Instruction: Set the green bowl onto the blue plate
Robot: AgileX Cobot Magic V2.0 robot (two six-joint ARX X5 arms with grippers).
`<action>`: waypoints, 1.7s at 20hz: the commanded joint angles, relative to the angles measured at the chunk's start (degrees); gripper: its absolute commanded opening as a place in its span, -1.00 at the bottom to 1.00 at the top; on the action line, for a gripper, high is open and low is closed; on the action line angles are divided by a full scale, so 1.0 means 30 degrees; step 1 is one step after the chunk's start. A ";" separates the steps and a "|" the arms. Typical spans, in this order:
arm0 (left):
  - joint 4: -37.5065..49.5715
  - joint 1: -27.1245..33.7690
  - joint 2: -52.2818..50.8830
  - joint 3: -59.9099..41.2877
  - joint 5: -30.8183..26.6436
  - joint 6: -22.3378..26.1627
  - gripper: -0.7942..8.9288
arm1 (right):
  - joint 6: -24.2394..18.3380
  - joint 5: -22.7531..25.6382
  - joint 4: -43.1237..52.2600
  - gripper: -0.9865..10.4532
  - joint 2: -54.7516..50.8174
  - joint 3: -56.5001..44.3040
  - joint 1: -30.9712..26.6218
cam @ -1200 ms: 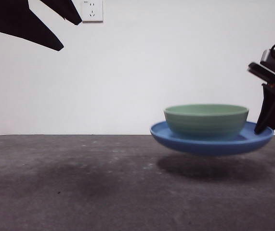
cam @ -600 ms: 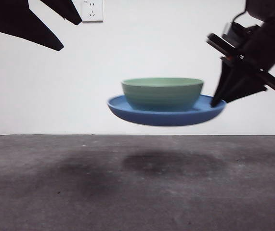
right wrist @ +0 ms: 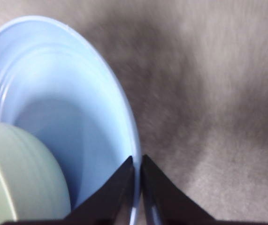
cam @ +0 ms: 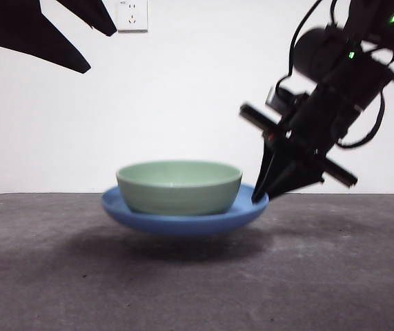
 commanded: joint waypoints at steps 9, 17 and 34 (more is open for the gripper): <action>0.0175 -0.0124 0.0117 0.0189 0.0102 0.0029 -0.32 | 0.0452 -0.0095 0.0459 -0.81 0.1734 0.0379 0.0102; 0.0124 -0.0124 0.0117 0.0189 0.0102 0.0029 -0.32 | 0.0430 0.0160 0.0146 -0.43 0.1282 0.0379 0.0087; 0.0146 -0.0124 0.0117 0.0189 0.0095 0.0029 -0.32 | -0.5668 0.1785 -1.0091 -0.43 -1.3070 -0.0080 0.0619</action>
